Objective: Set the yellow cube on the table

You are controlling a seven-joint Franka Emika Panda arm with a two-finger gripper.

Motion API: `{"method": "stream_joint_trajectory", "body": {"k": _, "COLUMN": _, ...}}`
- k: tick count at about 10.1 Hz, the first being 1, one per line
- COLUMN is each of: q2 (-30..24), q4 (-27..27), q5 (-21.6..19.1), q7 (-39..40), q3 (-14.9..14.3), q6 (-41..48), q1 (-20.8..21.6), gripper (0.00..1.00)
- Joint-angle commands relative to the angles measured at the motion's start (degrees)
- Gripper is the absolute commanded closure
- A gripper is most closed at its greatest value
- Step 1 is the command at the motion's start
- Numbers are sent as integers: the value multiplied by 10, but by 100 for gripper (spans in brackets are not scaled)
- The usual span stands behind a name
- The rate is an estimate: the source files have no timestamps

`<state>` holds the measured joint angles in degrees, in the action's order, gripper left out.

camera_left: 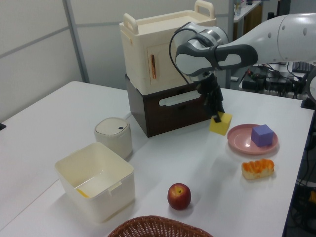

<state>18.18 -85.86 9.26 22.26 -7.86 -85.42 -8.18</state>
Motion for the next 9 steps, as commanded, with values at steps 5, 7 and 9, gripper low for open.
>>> {"method": "stream_joint_trajectory", "body": {"k": 5, "q2": -25, "q4": 65, "q5": -19, "q7": -72, "q3": -2, "q6": 11, "q1": 91, "gripper": 0}}
{"method": "stream_joint_trajectory", "body": {"k": 7, "q2": -41, "q4": 61, "q5": -27, "q7": -110, "q3": -3, "q6": -65, "q1": 91, "gripper": 0}}
{"method": "stream_joint_trajectory", "body": {"k": 9, "q2": -41, "q4": 60, "q5": -28, "q7": -114, "q3": -4, "q6": -84, "q1": 87, "gripper": 0}}
